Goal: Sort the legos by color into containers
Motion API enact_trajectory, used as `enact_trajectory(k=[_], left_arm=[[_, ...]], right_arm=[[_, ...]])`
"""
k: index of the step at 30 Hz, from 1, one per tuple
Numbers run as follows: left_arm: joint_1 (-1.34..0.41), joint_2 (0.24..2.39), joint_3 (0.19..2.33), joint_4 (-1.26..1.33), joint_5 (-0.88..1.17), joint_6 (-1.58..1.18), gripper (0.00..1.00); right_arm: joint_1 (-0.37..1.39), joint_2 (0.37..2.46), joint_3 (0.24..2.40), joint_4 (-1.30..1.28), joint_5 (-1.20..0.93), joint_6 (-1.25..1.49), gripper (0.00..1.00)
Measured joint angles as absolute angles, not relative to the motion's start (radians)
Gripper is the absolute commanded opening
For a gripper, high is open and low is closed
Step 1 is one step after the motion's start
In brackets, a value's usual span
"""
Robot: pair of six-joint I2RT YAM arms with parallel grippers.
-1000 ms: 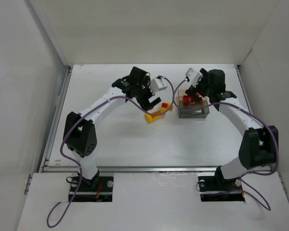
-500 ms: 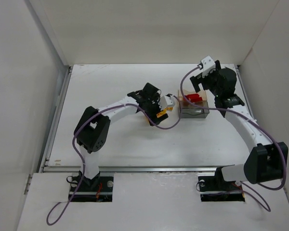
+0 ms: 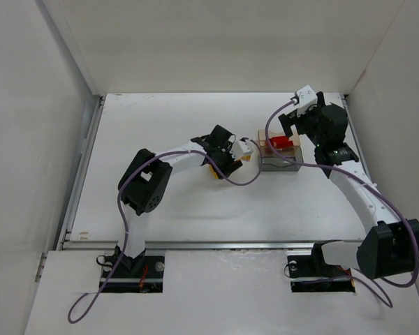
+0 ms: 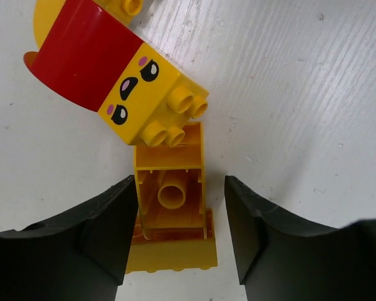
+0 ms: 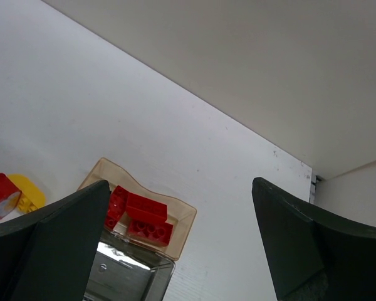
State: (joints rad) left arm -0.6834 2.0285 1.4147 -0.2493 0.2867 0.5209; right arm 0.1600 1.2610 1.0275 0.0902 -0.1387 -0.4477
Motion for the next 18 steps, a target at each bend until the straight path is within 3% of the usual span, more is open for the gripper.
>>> enact_trajectory(k=[5,6,8,9,18], left_arm=[[-0.683,2.029,1.420,-0.247,0.284,0.484,0.35],[-0.683,2.030,1.424,-0.245,0.286,0.477,0.29],[-0.683,2.032,1.435,-0.247,0.289,0.462,0.05],[-0.683,2.033,1.441,-0.247,0.290,0.459,0.00],[-0.672,2.033,1.490,-0.328,0.285,0.429,0.00]], right_arm=[[0.160,1.250,1.004,0.092,-0.138,-0.448,1.00],[0.160,1.249,0.998,0.091,-0.138,-0.448,1.00],[0.160,1.249,0.994,0.089,-0.138,-0.448,1.00],[0.160,1.247,0.991,0.090,-0.138,-0.448,1.00],[0.160,1.236,0.982,0.090,-0.132,-0.435,1.00]])
